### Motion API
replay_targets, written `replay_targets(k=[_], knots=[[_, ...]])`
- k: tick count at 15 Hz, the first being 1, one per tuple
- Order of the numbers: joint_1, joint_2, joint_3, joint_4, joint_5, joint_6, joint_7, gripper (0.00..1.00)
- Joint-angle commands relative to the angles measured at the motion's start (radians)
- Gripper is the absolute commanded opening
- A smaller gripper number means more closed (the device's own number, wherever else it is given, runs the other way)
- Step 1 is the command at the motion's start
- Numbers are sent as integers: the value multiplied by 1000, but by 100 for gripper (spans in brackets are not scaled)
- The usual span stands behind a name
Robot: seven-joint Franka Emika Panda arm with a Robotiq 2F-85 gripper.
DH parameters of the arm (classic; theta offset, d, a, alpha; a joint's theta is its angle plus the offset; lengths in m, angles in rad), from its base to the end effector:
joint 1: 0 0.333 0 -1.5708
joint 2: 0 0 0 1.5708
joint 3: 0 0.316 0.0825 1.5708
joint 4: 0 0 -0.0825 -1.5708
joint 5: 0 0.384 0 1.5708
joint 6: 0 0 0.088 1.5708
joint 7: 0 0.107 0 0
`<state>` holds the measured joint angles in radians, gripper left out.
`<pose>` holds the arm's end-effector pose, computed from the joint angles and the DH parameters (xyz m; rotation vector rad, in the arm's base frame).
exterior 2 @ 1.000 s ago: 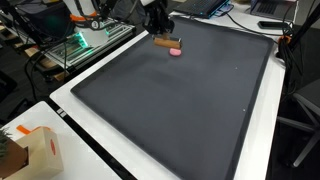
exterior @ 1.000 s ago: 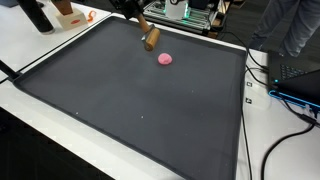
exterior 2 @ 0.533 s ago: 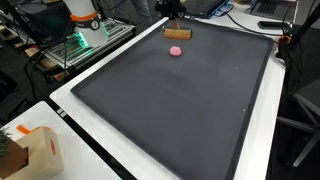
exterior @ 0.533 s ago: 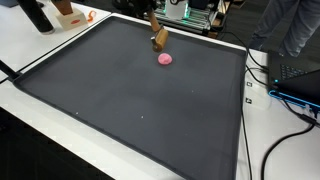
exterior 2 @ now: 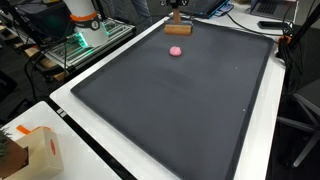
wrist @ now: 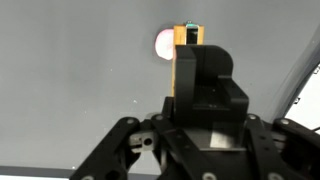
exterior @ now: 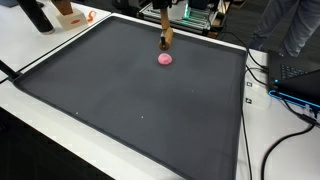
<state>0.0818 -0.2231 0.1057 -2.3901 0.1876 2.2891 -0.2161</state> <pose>0.4661 0.0935 0.4162 -2.9816 -0.4314 -0.1868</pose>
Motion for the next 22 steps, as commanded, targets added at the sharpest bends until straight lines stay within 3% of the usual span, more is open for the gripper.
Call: replay_targets(k=[1,2,12,13,22], knots=[[23,-78,28,-44,-100,-14,104,24],[29,-20,2,-6,-57,-3,56,49],[37,-45,14,-24,-82,-4,84,49],[37,-45,14,-24,-82,-4,84,24],[64,-42,205,5,-386,-69,469,24]])
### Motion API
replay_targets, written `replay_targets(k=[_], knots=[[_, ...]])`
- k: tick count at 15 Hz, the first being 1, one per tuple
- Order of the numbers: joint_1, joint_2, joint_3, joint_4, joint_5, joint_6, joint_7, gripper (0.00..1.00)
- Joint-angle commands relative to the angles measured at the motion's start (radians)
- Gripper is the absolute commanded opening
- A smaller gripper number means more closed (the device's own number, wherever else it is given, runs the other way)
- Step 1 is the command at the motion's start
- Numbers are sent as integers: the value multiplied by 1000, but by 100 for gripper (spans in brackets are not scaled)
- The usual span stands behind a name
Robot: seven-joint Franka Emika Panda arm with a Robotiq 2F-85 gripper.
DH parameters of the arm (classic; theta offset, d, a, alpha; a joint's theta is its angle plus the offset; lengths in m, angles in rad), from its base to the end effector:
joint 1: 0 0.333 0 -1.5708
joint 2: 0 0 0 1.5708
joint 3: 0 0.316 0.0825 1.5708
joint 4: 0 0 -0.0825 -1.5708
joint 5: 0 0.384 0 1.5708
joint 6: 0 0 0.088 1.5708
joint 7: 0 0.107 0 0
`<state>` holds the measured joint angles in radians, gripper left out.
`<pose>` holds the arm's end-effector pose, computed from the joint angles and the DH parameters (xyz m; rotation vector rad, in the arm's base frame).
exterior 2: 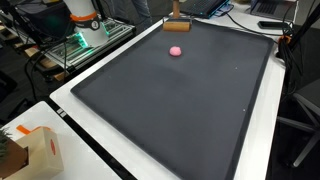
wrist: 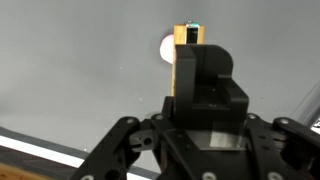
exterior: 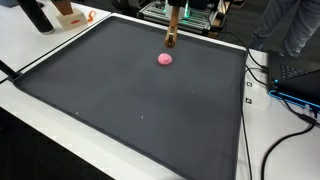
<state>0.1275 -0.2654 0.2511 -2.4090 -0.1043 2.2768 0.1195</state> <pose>0.4336 0.1718 0.4228 2.9803 0.4772 0.2353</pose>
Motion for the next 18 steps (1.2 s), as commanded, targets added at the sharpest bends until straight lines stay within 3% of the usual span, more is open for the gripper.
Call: replay_targets(k=[1,8,18], knots=[[25,9,84,33,-126,-70,177,24],[73,144,206,135,-334,-208,449,24],[191,341,165,234,-510,-258,679,24]])
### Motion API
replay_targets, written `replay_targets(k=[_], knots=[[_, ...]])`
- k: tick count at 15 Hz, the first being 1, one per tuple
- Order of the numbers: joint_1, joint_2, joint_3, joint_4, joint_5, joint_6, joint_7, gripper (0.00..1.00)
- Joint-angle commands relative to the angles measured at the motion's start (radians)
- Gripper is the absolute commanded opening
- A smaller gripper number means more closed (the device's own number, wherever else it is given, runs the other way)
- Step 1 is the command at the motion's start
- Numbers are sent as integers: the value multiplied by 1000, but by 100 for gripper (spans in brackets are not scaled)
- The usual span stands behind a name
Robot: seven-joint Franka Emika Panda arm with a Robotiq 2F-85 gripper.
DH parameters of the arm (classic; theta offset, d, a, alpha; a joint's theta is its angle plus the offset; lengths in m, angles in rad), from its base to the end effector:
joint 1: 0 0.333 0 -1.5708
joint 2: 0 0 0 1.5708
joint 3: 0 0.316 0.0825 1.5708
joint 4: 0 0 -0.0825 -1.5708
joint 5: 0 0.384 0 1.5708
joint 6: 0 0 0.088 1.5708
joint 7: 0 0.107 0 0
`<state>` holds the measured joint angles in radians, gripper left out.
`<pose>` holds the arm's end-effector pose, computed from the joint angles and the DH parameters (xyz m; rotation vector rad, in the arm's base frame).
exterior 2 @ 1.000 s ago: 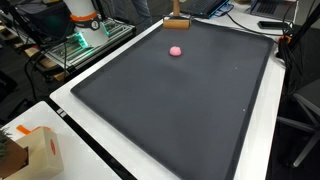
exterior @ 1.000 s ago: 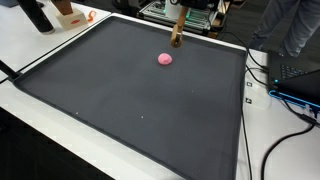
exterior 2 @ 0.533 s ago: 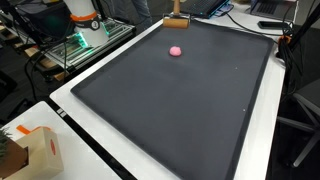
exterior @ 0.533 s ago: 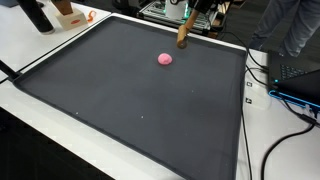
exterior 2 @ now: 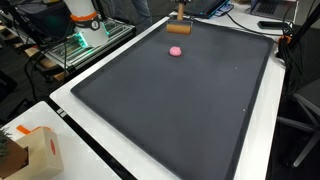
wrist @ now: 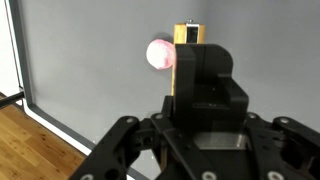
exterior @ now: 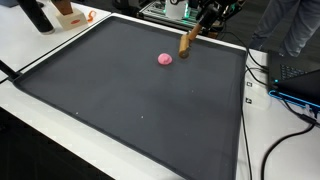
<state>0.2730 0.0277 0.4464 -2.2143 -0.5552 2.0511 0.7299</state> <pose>0.4060 0.3171 0.3581 2.6438 0.3976 0.2251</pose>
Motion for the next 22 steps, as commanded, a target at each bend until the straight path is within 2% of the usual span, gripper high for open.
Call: replay_targets(k=[1,12,22], knots=[[55,60,-37,46,-69,-33,84,24],[136,148,-91,99,-119,-24,213,24],[145,171,-123,126,-97,-23,210,24]])
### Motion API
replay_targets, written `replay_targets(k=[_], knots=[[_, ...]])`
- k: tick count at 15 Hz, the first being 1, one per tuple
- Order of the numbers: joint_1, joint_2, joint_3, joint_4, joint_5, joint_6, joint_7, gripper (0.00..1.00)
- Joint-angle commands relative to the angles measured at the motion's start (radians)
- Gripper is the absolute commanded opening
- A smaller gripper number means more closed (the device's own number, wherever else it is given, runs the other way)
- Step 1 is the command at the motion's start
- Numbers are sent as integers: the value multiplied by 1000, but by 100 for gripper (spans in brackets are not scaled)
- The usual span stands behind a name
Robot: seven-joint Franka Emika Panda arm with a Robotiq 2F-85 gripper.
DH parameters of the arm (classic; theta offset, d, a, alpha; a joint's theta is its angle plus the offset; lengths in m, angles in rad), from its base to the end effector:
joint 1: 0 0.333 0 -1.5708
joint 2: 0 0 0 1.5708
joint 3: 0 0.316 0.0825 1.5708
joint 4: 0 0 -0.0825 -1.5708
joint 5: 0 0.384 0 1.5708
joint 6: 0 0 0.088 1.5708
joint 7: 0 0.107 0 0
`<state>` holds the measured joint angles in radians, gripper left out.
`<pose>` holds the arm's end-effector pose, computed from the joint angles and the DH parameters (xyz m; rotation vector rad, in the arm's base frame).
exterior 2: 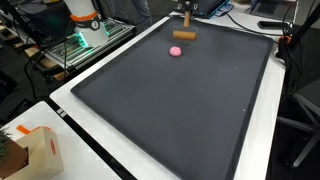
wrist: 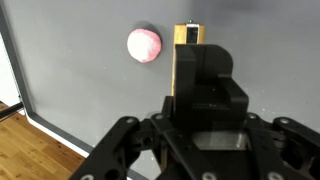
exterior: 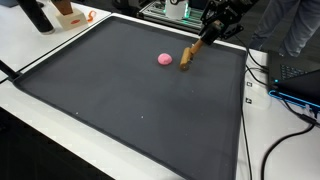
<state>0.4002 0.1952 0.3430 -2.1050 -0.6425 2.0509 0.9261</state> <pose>0.4283 0.3461 0.3193 2.6442 0.2505 0.2688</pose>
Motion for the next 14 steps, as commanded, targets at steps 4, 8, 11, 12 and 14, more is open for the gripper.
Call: replay_targets(k=[4,8,11,12,14], knots=[[6,-7,-33,17,14,-10,-3,24],[-15,-37,-49,7,49,3,-26,24],[-41,-76,-58,-7,108,27,-86,24],[-50,-93,-61,-12,135,37,-112,24],[-64,-124,-68,-19,182,52,-164,24]])
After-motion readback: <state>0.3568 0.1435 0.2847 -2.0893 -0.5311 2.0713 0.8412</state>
